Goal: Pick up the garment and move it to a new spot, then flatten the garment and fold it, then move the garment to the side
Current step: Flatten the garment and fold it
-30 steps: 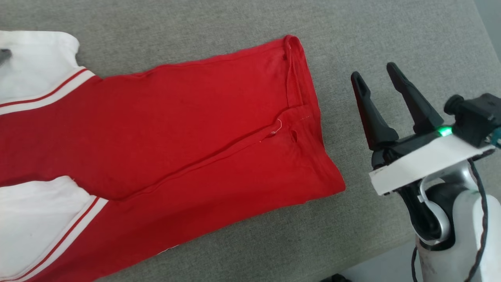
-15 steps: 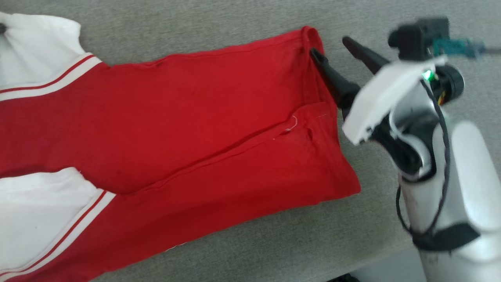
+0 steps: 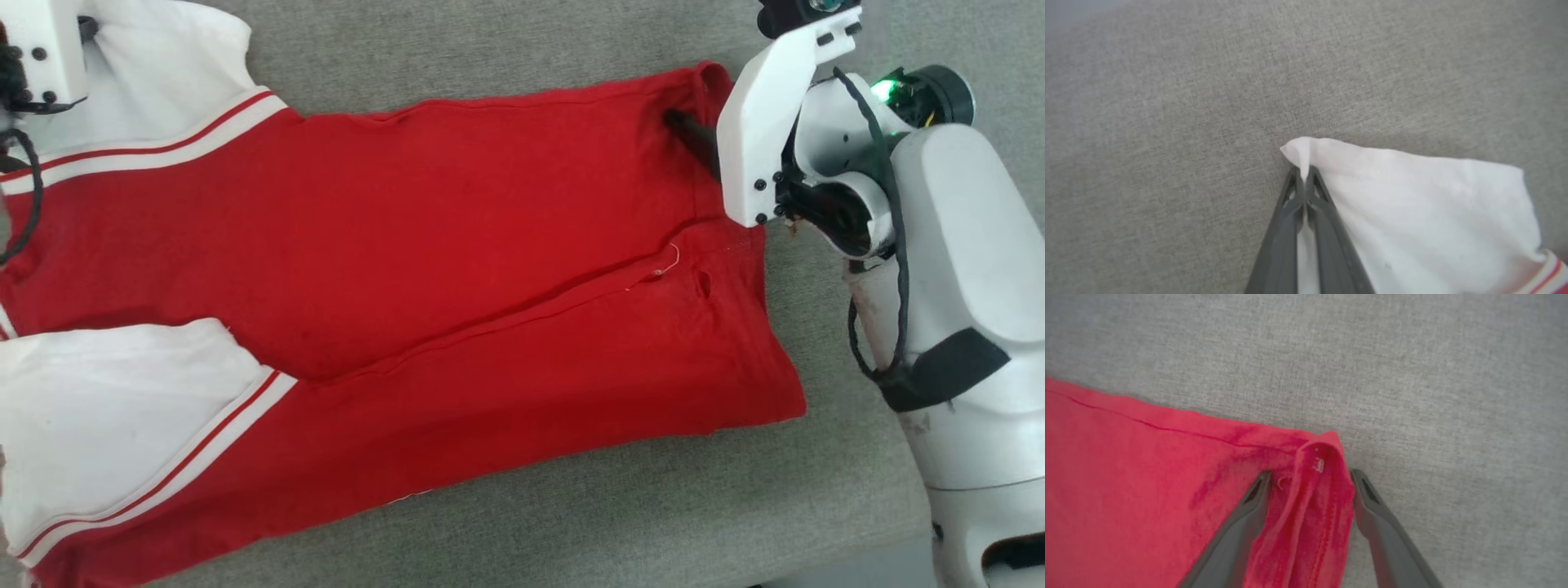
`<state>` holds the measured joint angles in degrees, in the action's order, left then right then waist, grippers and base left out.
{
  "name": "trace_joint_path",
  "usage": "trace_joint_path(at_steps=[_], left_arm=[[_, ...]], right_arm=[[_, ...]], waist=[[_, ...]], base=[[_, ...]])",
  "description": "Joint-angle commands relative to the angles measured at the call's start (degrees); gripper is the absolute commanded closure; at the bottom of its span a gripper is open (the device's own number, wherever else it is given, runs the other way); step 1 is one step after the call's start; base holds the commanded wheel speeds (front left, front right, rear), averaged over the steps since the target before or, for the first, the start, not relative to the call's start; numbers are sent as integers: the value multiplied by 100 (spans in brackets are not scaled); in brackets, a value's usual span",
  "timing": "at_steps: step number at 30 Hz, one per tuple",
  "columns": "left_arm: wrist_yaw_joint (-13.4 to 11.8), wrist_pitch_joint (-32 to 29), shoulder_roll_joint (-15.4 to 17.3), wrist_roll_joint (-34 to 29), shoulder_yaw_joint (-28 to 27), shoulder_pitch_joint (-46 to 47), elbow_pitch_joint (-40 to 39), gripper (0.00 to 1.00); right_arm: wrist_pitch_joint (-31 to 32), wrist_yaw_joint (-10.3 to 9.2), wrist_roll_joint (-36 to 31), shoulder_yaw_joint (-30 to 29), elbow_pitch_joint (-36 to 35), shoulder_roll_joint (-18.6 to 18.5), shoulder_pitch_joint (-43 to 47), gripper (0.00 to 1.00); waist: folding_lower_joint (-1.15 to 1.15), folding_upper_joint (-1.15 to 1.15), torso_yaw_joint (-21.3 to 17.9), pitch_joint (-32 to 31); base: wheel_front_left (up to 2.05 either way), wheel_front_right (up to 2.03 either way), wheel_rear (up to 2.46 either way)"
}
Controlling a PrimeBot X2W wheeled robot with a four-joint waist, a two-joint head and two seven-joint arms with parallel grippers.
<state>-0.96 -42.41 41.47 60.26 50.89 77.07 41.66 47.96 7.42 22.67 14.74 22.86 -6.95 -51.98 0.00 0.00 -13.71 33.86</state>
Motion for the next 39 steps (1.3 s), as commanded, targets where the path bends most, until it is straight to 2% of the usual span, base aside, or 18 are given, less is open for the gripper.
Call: trace_joint_path(at_steps=[1, 7, 14, 21, 28, 32, 39], left_arm=[[67, -21, -118, 4, 117, -196, 95, 100], [217, 329, -249, 94, -29, -143, 215, 100], [442, 265, -249, 234, -43, -150, 34, 100], [381, 54, -162, 357, -19, -353, -640, 100], [70, -135, 168, 401, 50, -754, -1928, 100], [-312, -271, 544, 482, 63, -1132, -2975, 100], [-1163, -358, 1297, 670, -17, -1889, -4905, 100]], right_arm=[[136, 11, 66, 165, 236, 6, 136, 100], [-160, 5, 153, 160, 205, -291, 12, 100], [-697, 6, 114, -136, -127, -597, 317, 100], [-859, 6, 64, -277, -637, -904, 886, 100], [-822, 6, 158, -265, -1499, -1279, 1578, 100], [-730, 6, 245, -293, -2090, -1527, 2014, 100], [-553, 6, 489, -282, -3071, -2080, 2704, 100]], waist=[[0, 0, 53, -17], [0, 0, 252, -225], [0, 0, 553, -605], [0, 0, 884, -993], [0, 0, 1165, -1299], [0, 0, 1279, -1423], [0, 0, 1356, -1508]], base=[[0, 0, 0], [0, 0, 0], [0, 0, 0], [0, 0, 0], [0, 0, 0], [0, 0, 0], [0, 0, 0]])
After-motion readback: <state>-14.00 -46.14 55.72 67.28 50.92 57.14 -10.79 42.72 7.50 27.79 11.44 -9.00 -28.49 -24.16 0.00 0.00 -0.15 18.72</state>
